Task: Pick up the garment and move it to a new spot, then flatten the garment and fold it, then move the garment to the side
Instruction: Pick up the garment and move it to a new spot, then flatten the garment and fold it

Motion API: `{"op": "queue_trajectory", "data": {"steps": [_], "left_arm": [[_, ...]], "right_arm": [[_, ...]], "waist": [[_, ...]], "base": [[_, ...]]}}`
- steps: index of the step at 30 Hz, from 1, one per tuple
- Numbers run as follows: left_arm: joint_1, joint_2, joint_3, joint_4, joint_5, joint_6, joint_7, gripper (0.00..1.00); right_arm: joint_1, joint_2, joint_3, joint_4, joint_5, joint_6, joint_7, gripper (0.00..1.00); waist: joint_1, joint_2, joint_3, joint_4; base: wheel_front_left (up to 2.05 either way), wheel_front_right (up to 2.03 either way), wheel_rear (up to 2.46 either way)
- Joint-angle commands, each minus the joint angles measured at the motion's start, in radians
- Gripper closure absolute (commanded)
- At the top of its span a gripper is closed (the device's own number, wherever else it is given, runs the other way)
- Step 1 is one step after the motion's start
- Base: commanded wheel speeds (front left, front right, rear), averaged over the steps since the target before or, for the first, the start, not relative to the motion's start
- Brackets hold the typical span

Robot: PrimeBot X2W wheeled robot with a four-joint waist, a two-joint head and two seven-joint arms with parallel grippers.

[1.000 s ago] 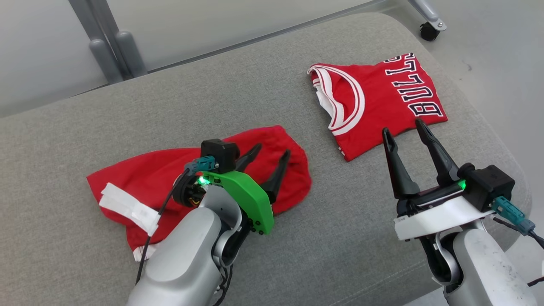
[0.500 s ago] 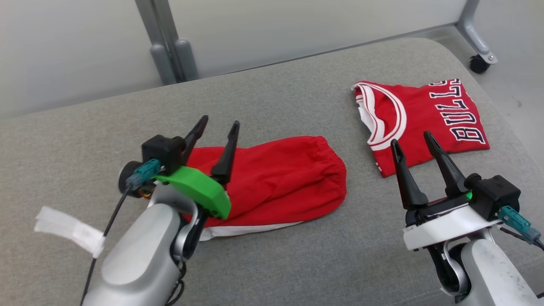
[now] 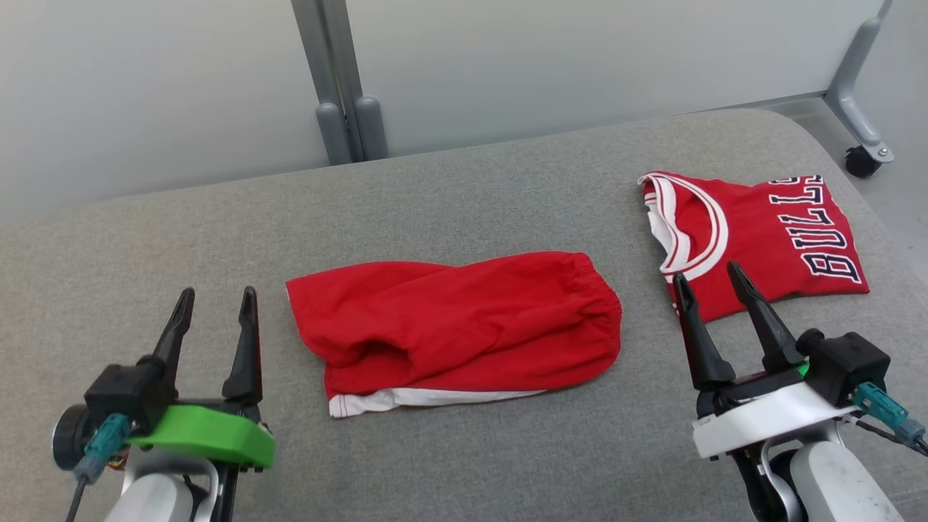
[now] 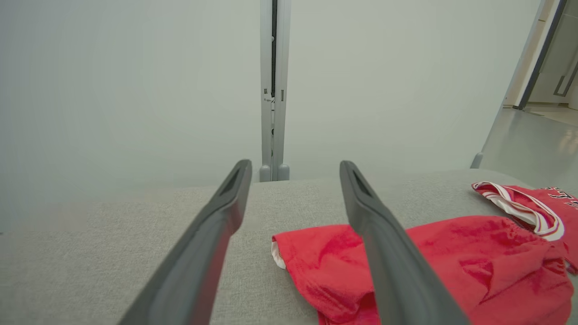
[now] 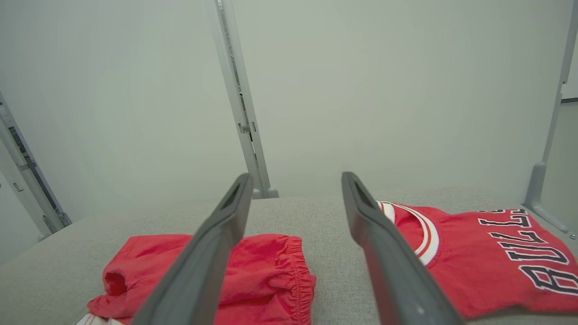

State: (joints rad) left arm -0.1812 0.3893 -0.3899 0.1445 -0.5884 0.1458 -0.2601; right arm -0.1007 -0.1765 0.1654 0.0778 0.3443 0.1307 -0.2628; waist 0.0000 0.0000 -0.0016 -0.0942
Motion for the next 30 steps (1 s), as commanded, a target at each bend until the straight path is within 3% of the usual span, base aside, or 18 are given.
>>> {"op": "queue_trajectory", "data": {"steps": [1,8,24,30], "left_arm": [[0.028,-0.003,0.019,-0.027,0.025,0.008,-0.005,0.0],[0.177,-0.075,0.113,-0.111,0.113,-0.013,-0.005,0.0],[0.183,-0.135,0.181,-0.087,0.179,-0.079,-0.005,0.0],[0.159,-0.146,0.189,-0.08,0.188,-0.099,-0.005,0.0]], "right_arm": [[0.014,-0.003,-0.005,-0.002,-0.005,0.0,-0.002,0.0],[0.037,-0.011,-0.023,-0.001,-0.017,0.0,-0.002,0.0],[0.005,-0.045,-0.001,0.069,0.016,0.0,0.003,0.0],[-0.088,-0.071,0.047,0.203,0.073,0.0,0.232,0.0]], "waist": [[0.0,0.0,-0.001,0.001],[0.0,0.0,0.01,0.003],[0.0,0.0,0.015,0.017],[0.0,0.0,0.032,0.057]], "base": [[0.0,0.0,0.0],[0.0,0.0,0.0],[0.0,0.0,0.0],[0.0,0.0,0.0]]}}
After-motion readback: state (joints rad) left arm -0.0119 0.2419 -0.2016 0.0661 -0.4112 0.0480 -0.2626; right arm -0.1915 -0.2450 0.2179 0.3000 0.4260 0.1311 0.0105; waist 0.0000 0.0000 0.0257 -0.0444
